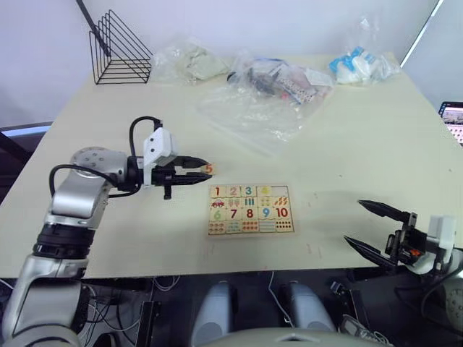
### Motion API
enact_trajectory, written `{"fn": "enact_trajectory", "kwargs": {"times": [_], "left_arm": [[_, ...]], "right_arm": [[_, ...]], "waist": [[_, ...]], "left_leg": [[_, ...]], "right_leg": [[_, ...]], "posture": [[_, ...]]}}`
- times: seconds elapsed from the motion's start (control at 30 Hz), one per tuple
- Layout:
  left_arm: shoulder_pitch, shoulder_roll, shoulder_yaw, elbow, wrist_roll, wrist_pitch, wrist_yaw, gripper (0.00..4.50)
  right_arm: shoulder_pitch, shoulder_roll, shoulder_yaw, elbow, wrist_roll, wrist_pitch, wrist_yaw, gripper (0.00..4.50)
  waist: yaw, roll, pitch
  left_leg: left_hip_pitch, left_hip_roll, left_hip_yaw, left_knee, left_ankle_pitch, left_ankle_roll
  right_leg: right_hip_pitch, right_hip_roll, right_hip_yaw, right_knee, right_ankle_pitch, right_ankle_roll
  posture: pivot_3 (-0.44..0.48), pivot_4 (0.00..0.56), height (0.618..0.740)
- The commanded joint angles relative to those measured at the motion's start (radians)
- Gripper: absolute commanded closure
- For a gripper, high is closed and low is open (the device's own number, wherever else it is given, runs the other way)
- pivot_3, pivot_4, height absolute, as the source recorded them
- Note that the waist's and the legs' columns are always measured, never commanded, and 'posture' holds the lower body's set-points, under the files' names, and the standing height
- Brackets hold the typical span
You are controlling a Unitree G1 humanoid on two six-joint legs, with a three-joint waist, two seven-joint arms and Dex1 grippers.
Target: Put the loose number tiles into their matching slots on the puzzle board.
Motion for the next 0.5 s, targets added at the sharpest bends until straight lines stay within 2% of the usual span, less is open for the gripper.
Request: {"fn": "enact_trajectory", "kwargs": {"times": [0.03,0.5], "left_arm": [[-0.072,-0.029,-0.06,-0.042,0.035,0.03,0.004,3.55],[-0.196,-0.123,-0.232,-0.061,0.148,0.104,-0.007,3.55]], "right_arm": [[-0.009,0.012,-0.01,-0.025,0.0,-0.027,-0.02,0.0],[0.003,0.035,-0.008,-0.034,-0.005,-0.047,-0.052,0.0]], "waist": [[0.002,0.0,0.0],[0.001,0.0,0.0]], "left_leg": [[0.0,0.0,0.0,0.0,0.0,0.0],[0.0,0.0,0.0,0.0,0.0,0.0]], "right_leg": [[0.0,0.0,0.0,0.0,0.0,0.0],[0.0,0.0,0.001,0.0,0.0,0.0]], "posture": [[0.0,0.15,0.74],[0.0,0.15,0.74]]}}
